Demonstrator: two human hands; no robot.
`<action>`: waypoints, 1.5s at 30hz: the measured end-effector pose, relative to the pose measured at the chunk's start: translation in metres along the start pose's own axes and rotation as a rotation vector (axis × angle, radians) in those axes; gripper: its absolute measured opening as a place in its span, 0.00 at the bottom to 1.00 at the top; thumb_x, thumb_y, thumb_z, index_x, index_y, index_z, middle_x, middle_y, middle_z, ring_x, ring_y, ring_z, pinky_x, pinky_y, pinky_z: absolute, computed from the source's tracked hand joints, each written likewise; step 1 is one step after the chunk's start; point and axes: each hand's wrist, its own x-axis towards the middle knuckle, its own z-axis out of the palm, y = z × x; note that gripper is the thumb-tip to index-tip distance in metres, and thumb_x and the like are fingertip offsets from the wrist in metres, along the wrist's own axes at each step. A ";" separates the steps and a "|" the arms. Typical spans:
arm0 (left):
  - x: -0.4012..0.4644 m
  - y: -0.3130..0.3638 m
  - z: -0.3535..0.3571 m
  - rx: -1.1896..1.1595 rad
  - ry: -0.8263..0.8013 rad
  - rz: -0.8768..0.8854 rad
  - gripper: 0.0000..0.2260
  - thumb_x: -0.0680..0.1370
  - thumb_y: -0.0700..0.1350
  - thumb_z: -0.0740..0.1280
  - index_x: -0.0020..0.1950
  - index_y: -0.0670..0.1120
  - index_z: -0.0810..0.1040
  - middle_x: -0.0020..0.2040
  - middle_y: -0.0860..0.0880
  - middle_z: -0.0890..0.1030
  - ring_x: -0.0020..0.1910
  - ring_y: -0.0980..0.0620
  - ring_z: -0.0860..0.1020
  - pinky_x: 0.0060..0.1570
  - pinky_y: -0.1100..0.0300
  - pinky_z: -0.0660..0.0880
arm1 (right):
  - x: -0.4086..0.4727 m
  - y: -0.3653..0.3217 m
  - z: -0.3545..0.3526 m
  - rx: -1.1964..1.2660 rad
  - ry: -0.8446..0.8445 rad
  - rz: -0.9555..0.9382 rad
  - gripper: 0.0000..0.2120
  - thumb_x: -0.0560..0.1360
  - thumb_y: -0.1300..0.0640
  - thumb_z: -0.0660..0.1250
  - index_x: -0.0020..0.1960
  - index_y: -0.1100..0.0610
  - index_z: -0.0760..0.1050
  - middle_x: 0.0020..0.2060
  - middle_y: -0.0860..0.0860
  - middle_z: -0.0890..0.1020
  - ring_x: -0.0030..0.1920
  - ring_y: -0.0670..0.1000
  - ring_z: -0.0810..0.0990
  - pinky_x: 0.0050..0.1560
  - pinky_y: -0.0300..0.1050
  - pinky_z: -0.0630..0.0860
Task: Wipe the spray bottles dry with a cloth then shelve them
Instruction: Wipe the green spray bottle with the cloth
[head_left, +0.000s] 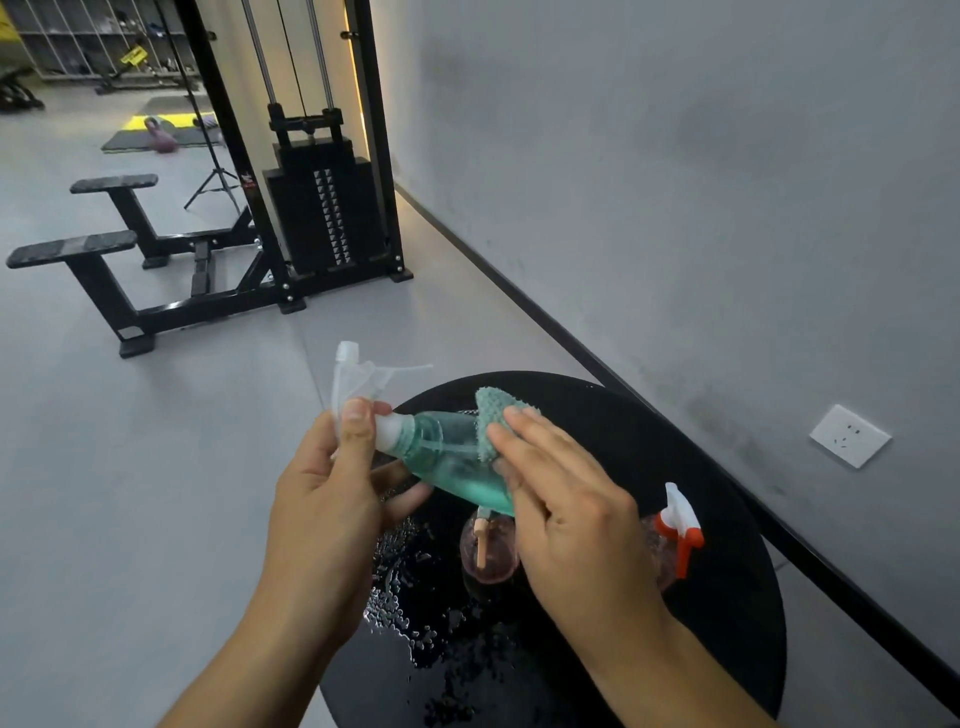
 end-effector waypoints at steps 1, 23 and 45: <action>-0.001 -0.002 0.001 0.004 -0.007 -0.007 0.14 0.80 0.58 0.64 0.50 0.49 0.82 0.46 0.47 0.89 0.43 0.47 0.88 0.37 0.59 0.84 | -0.001 -0.003 0.001 0.004 -0.005 -0.024 0.20 0.78 0.65 0.69 0.69 0.55 0.76 0.69 0.48 0.76 0.73 0.43 0.70 0.69 0.44 0.72; 0.005 -0.003 -0.004 0.001 0.042 -0.003 0.14 0.85 0.56 0.62 0.52 0.49 0.82 0.50 0.47 0.89 0.46 0.45 0.89 0.39 0.58 0.84 | 0.000 0.004 0.003 0.026 0.008 0.042 0.19 0.79 0.63 0.69 0.69 0.53 0.76 0.69 0.47 0.77 0.72 0.42 0.70 0.69 0.45 0.73; 0.008 -0.007 -0.004 0.006 0.038 0.007 0.13 0.85 0.56 0.61 0.52 0.49 0.80 0.47 0.49 0.89 0.46 0.47 0.88 0.38 0.58 0.84 | 0.000 -0.002 0.009 0.085 -0.021 0.033 0.18 0.79 0.63 0.69 0.68 0.53 0.77 0.69 0.46 0.77 0.72 0.41 0.69 0.70 0.42 0.71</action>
